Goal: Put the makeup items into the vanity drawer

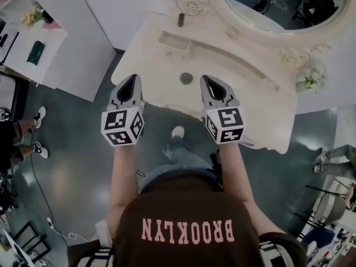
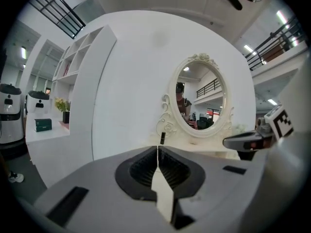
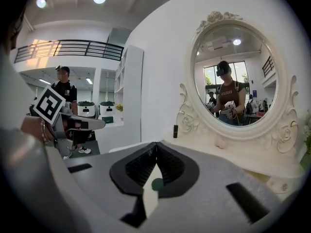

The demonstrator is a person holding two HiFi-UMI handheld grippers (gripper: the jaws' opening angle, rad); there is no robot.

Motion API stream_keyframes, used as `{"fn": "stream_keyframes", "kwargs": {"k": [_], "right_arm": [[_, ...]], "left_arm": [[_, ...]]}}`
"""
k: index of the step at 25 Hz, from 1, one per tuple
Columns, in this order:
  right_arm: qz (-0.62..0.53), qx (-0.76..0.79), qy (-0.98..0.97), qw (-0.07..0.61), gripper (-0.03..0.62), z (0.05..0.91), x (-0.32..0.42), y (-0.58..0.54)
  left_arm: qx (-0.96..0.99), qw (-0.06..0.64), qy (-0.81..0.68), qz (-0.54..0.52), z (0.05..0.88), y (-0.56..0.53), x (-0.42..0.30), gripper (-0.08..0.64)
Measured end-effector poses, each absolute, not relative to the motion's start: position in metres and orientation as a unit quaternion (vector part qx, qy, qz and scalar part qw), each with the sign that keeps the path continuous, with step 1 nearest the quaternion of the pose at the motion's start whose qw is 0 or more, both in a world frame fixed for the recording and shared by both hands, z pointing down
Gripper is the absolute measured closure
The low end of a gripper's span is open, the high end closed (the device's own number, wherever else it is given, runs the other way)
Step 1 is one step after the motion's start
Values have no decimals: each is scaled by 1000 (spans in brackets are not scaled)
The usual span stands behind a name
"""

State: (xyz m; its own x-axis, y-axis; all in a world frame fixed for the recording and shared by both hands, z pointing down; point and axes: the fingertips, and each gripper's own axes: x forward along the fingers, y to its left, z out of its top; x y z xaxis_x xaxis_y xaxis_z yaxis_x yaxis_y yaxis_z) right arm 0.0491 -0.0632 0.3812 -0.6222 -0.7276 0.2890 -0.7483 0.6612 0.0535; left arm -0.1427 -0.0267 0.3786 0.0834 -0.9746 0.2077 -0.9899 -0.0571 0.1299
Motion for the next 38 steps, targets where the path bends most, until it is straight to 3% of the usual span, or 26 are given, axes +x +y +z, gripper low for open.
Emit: {"fn": "stream_keyframes", "kwargs": {"k": [10,12,17,30,31,32,33,38], "right_arm": [[133,377,-890,219,580,466,35,-125],[152,367,-886,240,475,485,34,-126],[189,331,-872,308,395,532,29,-116],[284,346,-827,341,394,598,25,-121],[287,348,-826,337,413,598,25,-122],[285,350,-827,333,534,596,25,-122],[282,352,-830,330,573,594,25,-124],[266,367,-835,313,575,573,29,-137]], "left_arm": [[713,181,-673,77,442,-91,-155,552],[712,196,-670,83,455,-95,-155,552],[708,223,-663,96,480,-99,-155,552],[710,255,-644,130,518,-105,-158,552],[710,255,-643,131,519,-105,-158,552],[710,255,-642,133,519,-105,-158,552],[710,256,-643,134,520,-105,-160,552],[709,249,-647,129,511,-112,-164,552]]}}
